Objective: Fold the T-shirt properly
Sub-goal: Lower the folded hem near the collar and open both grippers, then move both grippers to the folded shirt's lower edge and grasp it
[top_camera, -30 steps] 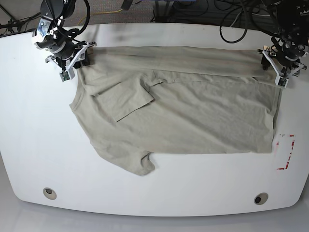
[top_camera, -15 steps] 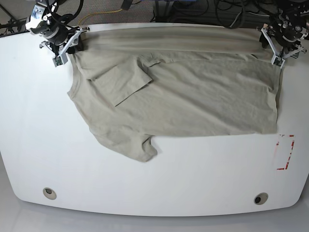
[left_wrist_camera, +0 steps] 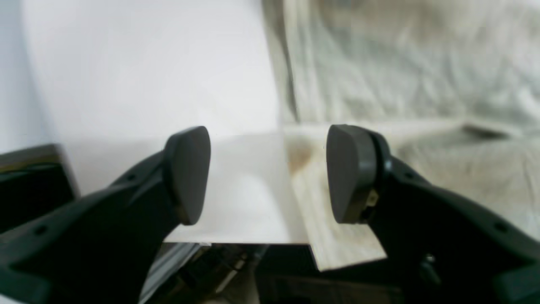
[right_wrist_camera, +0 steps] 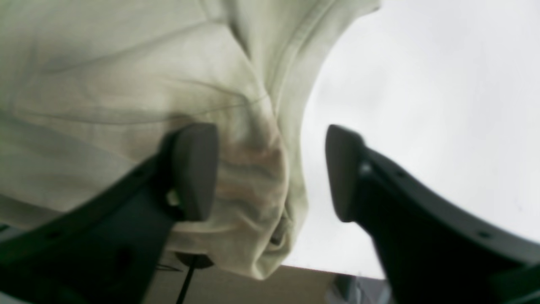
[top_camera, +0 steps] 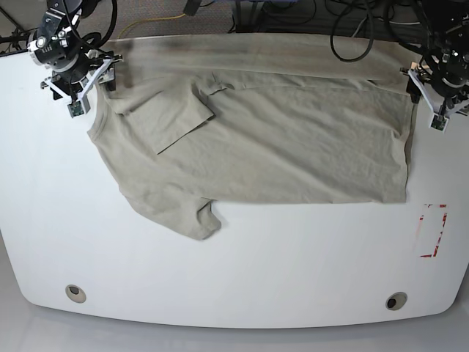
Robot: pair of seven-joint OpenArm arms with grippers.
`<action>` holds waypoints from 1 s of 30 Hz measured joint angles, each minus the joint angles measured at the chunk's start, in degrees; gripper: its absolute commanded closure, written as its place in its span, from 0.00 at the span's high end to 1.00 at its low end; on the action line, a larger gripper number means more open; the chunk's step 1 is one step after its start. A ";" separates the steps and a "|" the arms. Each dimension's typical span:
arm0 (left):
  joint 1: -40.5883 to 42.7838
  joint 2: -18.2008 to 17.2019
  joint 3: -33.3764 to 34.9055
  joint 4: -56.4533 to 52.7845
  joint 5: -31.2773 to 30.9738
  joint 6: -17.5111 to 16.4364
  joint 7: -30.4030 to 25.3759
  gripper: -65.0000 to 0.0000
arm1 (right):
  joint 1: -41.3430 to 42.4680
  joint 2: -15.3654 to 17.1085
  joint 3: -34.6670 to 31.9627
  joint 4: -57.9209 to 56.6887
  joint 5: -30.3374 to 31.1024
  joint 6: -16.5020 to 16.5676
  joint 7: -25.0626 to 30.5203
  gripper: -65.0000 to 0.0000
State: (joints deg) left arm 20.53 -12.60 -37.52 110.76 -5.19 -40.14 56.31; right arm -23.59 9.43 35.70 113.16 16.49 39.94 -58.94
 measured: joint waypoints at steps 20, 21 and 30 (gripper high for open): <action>-19.91 -0.76 5.49 -7.43 0.98 -0.04 1.18 0.61 | 26.56 1.99 -3.80 -20.20 -0.22 0.11 0.59 0.73; -20.68 -0.83 5.42 -8.35 1.05 -0.02 1.20 0.61 | 28.65 2.54 -3.91 -23.08 -0.24 0.09 0.70 0.73; -23.50 -0.92 8.74 -13.29 0.35 -0.02 1.09 0.61 | 42.47 7.37 -8.74 -46.69 -1.16 -0.22 10.51 0.73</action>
State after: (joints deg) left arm -2.96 -13.52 -28.77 97.47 -4.84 -40.16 57.41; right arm 18.87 16.80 26.96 66.48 15.33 39.72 -48.42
